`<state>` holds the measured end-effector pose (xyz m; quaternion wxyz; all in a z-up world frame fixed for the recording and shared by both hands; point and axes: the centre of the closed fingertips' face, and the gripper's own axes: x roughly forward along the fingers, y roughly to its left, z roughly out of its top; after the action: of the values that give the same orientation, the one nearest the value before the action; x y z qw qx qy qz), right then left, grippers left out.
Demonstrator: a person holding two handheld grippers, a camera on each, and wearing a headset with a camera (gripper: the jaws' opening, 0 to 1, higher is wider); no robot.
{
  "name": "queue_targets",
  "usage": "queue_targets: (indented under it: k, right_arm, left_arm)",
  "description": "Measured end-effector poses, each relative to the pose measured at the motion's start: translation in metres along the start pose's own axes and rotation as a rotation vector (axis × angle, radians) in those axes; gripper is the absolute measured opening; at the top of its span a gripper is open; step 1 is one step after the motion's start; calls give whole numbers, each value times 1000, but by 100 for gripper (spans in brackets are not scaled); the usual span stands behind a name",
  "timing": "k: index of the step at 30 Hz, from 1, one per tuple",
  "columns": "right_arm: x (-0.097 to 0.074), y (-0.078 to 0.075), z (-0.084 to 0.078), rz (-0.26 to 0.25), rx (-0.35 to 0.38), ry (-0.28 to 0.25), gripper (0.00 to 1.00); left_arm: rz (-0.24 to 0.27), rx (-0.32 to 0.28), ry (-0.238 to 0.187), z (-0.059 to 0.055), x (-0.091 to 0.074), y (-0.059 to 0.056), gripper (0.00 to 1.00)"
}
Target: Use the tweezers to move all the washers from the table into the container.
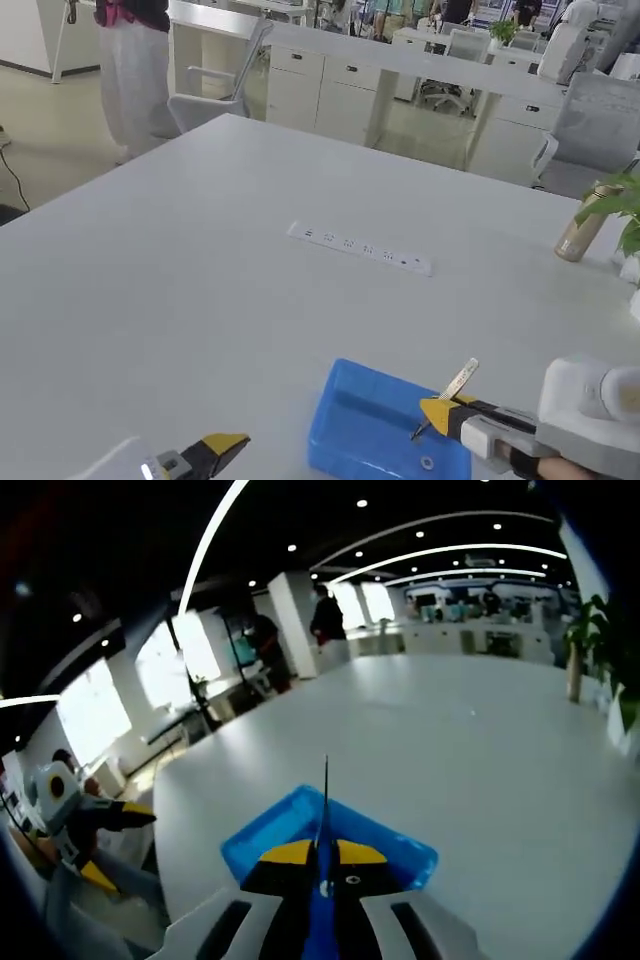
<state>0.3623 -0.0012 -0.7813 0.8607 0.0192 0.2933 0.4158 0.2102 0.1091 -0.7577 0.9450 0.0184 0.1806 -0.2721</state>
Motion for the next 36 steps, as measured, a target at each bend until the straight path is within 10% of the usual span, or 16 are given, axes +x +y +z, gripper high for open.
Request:
queue_targets:
  k: [36]
  right_arm:
    - [18, 1, -27, -27, -51, 52, 3]
  left_arm:
    - [6, 20, 23, -4, 1, 1, 57]
